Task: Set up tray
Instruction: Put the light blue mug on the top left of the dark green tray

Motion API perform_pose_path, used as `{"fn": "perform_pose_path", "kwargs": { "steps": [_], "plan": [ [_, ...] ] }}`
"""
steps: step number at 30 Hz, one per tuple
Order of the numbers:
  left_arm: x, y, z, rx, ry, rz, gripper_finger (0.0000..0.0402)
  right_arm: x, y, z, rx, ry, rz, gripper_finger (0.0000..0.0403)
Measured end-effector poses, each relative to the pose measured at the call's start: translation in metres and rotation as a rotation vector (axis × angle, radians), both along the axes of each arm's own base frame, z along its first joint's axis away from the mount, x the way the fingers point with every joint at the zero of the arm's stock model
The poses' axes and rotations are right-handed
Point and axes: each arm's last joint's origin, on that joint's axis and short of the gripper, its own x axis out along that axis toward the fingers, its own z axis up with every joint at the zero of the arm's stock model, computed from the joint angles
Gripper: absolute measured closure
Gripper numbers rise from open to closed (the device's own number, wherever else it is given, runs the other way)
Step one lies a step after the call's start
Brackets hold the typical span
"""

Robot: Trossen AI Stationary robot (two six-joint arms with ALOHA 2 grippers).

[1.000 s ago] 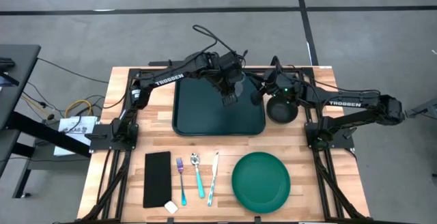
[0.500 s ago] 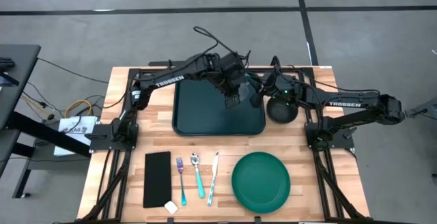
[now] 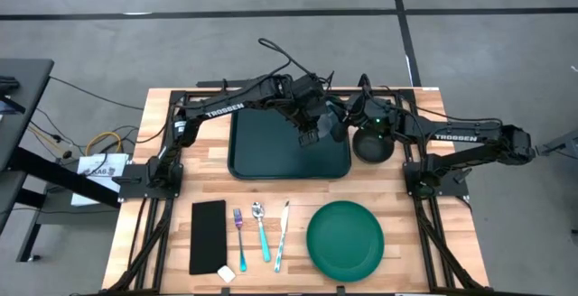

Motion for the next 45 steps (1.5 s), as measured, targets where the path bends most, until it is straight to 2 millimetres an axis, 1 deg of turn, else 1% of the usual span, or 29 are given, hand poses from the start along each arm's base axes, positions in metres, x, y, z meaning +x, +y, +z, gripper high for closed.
{"fn": "perform_pose_path", "kwargs": {
  "steps": [5, 10, 12, 16, 20, 26, 30, 33, 37, 42, 45],
  "plan": [
    [0.000, 0.000, 0.000, 0.000, -0.004, 0.009, 0.0399, 0.000, 0.000, -0.001, -0.003, 0.014, 0.000, 0.0390],
    [0.000, 0.001, 0.000, -0.001, 0.001, 0.015, 0.0390, 0.000, 0.000, -0.001, 0.000, 0.011, -0.006, 0.0383],
    [0.000, 0.002, 0.000, 0.009, 0.002, 0.025, 0.0387, 0.000, 0.000, -0.001, 0.000, 0.011, -0.008, 0.0390],
    [0.000, 0.003, 0.000, 0.074, 0.014, 0.100, 0.0377, 0.000, -0.001, -0.002, -0.002, 0.011, -0.042, 0.0394],
    [-0.001, 0.008, 0.000, 0.126, 0.027, 0.150, 0.0357, 0.003, -0.005, -0.008, 0.018, 0.002, -0.104, 0.0396],
    [-0.005, 0.017, 0.001, 0.196, 0.047, 0.231, 0.0307, 0.016, -0.014, -0.026, 0.066, -0.037, -0.200, 0.0398],
    [-0.008, 0.028, 0.001, 0.249, 0.063, 0.278, 0.0275, 0.022, -0.018, -0.036, 0.057, -0.049, -0.266, 0.0400],
    [-0.014, 0.038, 0.003, 0.279, 0.078, 0.279, 0.0257, 0.025, -0.020, -0.043, 0.067, -0.053, -0.342, 0.0400],
    [-0.025, 0.055, 0.012, 0.309, 0.076, 0.306, 0.0244, 0.024, -0.022, -0.056, 0.083, -0.070, -0.454, 0.0400],
    [-0.042, 0.075, 0.023, 0.318, 0.067, 0.331, 0.0242, 0.019, -0.023, -0.084, 0.110, -0.120, -0.604, 0.0399],
    [-0.051, 0.082, 0.032, 0.324, 0.047, 0.330, 0.0242, 0.012, -0.021, -0.101, 0.123, -0.143, -0.675, 0.0400]
  ]
}}
